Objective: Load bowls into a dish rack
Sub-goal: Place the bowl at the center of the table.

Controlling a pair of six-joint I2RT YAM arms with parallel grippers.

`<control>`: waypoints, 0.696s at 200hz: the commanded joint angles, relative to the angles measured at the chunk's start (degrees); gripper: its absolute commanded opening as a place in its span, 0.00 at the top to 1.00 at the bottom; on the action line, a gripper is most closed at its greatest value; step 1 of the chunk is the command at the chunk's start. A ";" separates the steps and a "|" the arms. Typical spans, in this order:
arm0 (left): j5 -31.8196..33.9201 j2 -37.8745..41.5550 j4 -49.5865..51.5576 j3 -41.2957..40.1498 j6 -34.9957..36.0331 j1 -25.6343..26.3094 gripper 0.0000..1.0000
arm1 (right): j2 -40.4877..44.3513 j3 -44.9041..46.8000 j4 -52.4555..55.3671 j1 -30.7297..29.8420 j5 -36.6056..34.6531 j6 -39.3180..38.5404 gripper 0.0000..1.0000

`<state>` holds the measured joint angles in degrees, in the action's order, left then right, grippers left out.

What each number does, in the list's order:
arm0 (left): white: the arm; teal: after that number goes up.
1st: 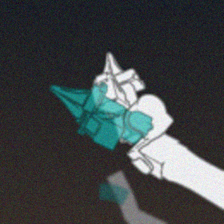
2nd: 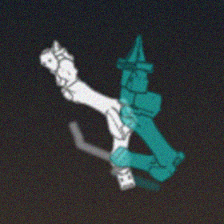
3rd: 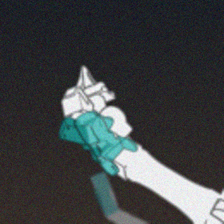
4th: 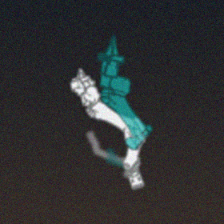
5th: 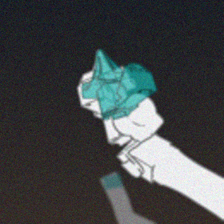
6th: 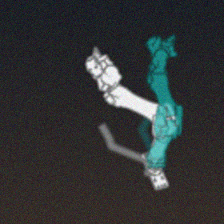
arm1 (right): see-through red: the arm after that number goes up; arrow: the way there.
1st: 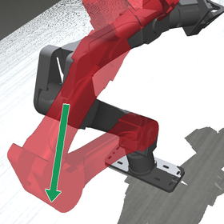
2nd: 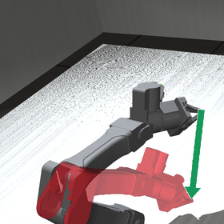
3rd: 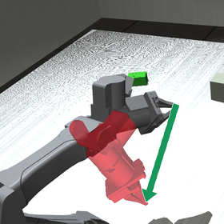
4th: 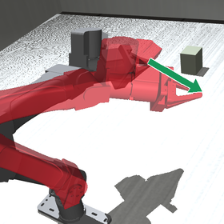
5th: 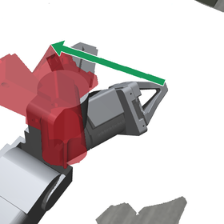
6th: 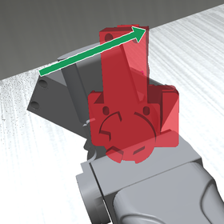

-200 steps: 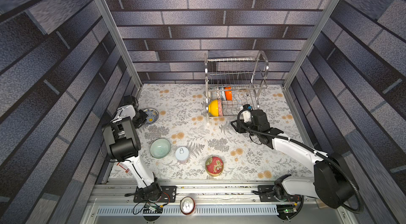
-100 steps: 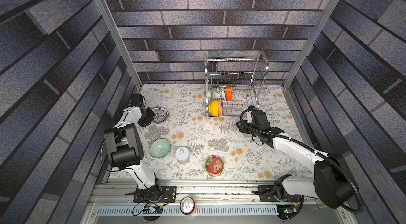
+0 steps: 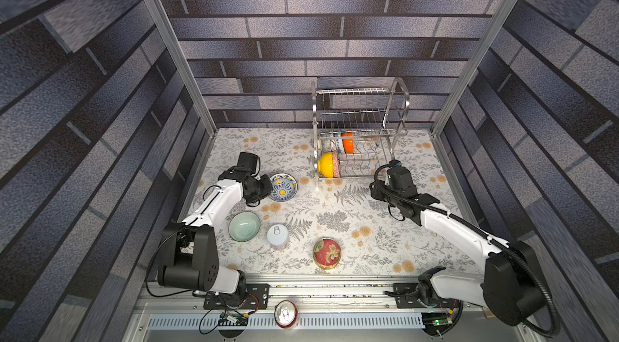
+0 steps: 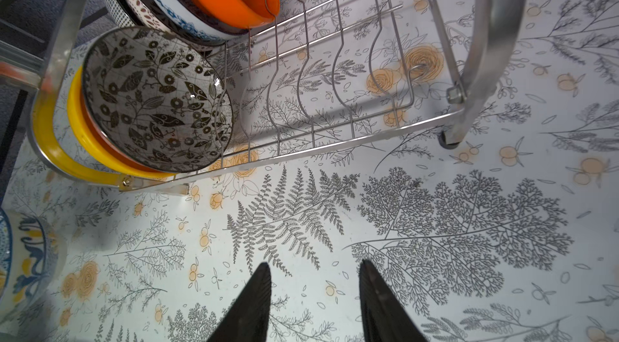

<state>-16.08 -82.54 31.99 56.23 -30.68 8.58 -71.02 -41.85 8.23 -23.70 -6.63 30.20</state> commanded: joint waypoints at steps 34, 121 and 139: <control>-5.62 -4.41 -10.02 0.05 -2.83 13.84 0.99 | 4.69 -0.18 3.66 0.35 -3.11 1.30 0.55; -4.48 -16.11 -10.45 7.55 -0.47 25.05 0.95 | 10.33 -0.51 5.50 0.24 7.66 -8.31 0.55; -3.72 -15.76 -10.15 7.41 -0.61 25.00 0.87 | 10.60 -1.67 6.54 -0.68 10.40 -11.61 0.55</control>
<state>-19.53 -98.96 22.70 61.54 -31.99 33.61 -61.65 -41.78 12.01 -23.62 -1.78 24.45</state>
